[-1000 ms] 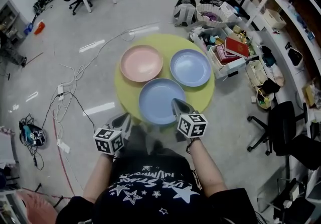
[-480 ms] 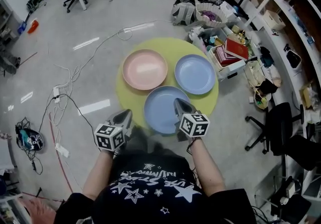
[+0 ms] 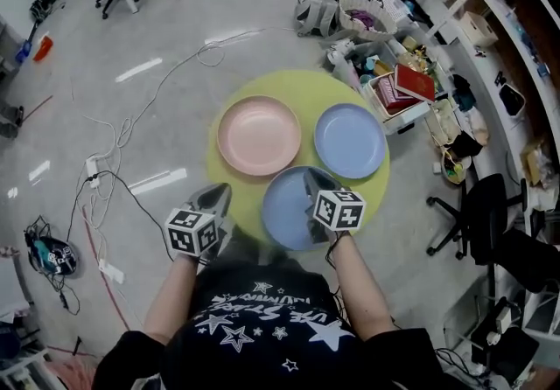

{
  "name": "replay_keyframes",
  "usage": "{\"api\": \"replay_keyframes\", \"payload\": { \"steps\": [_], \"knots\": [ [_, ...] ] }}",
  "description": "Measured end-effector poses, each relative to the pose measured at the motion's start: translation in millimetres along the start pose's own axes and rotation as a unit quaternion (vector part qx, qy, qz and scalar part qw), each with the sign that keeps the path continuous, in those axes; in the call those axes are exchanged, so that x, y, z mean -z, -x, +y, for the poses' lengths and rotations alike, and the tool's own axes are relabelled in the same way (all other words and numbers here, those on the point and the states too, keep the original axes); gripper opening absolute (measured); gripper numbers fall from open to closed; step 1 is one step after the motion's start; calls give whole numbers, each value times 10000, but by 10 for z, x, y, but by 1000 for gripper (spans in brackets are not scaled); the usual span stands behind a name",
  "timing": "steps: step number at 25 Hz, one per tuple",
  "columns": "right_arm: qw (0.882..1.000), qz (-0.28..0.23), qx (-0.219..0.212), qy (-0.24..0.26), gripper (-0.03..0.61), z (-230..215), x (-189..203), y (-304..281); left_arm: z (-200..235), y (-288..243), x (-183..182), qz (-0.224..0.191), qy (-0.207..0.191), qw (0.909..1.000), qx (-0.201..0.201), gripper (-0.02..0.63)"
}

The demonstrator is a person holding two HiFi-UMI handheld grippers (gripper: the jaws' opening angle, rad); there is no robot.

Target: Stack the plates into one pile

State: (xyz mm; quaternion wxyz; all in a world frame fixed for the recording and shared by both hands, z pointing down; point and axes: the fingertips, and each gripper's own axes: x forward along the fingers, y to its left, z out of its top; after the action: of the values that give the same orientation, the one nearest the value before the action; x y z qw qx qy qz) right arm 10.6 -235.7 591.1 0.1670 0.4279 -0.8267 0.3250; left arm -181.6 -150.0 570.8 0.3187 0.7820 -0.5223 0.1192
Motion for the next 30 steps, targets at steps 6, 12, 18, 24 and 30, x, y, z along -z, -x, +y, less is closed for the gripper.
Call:
{"api": "replay_keyframes", "payload": {
  "steps": [6, 12, 18, 24, 30],
  "knots": [
    [9983, 342, 363, -287, 18, -118, -82, -296, 306, -161, -182, 64, 33, 9999, 82, 23],
    [9940, 678, 668, -541, 18, -200, -84, -546, 532, -300, -277, 182, 83, 9996, 195, 23],
    [9887, 908, 794, -893, 83, -256, -91, -752, 684, -422, -331, 298, 63, 9990, 315, 23],
    [9799, 1115, 1037, -1290, 121, -370, -33, -934, 810, -494, -359, 432, 41, 9981, 441, 23],
    [9721, 1339, 1341, -1382, 130, -506, 32, -1034, 881, -587, -359, 563, -27, 9966, 594, 23]
  ]
}}
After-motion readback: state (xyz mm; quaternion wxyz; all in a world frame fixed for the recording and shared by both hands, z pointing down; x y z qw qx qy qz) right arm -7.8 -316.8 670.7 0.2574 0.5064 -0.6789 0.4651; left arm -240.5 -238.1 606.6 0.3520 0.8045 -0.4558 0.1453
